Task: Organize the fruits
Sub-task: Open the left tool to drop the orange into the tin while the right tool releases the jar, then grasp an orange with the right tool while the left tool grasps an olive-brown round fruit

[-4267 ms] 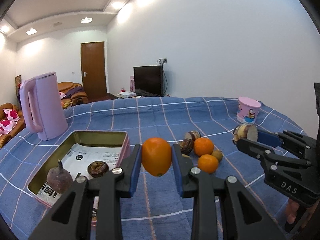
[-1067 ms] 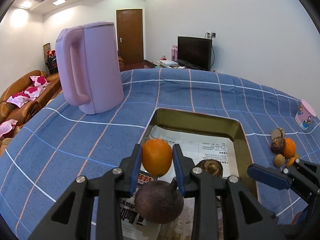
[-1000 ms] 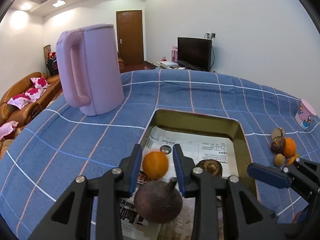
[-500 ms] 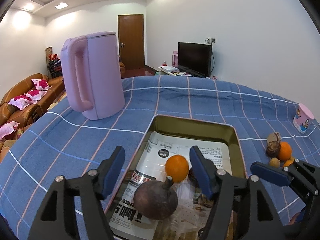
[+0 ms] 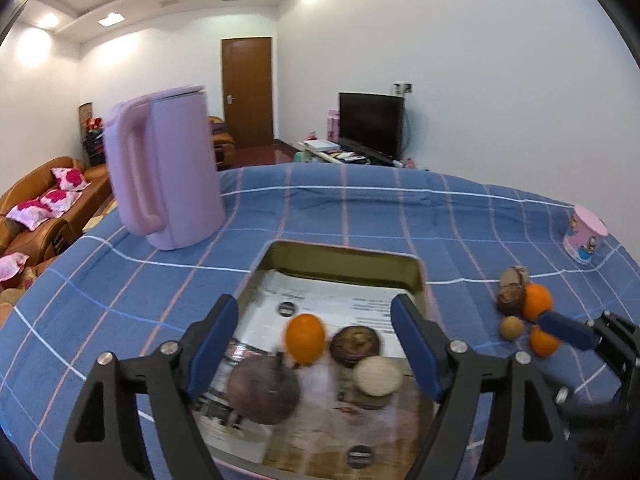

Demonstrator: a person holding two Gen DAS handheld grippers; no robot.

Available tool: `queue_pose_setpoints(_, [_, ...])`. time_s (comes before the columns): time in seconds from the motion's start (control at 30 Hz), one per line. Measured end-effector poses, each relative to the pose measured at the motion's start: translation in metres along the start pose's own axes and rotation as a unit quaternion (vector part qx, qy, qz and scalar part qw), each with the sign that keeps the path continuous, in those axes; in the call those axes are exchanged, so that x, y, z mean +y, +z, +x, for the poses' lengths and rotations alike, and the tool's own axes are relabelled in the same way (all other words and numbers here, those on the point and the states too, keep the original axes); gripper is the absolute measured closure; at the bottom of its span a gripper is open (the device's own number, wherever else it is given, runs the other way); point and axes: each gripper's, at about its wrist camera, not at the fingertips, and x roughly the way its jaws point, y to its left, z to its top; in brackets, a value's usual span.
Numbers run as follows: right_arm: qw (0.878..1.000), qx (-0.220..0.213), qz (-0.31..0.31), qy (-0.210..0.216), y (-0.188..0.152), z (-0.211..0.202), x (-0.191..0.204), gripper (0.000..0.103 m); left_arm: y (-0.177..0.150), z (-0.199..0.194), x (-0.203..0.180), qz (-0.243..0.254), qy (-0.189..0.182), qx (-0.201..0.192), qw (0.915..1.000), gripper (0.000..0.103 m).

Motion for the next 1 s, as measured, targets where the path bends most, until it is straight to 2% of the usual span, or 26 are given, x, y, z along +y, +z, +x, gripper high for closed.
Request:
queue_pose_setpoints(0.1, [0.998,0.018,0.032,-0.049,-0.013,-0.009,-0.037,0.051,-0.001,0.0,-0.017,0.01,-0.012,0.005,0.9999,0.022])
queue_pose_setpoints(0.23, [0.994,0.038,0.06,-0.081,-0.025,-0.017,-0.07,0.051,-0.005,0.003,-0.041,0.026,-0.026,0.015,0.9992,0.022])
queue_pose_setpoints(0.53, [0.994,0.069,0.057,-0.065,-0.026,-0.003,-0.077,0.051,-0.014,0.005,-0.072,0.054,-0.036,0.028,0.9975,0.022])
queue_pose_setpoints(1.0, [0.992,0.104,0.042,-0.056,-0.022,0.018,-0.07,0.051,-0.014,0.009,-0.083,0.062,-0.039,0.033,0.9967,0.022])
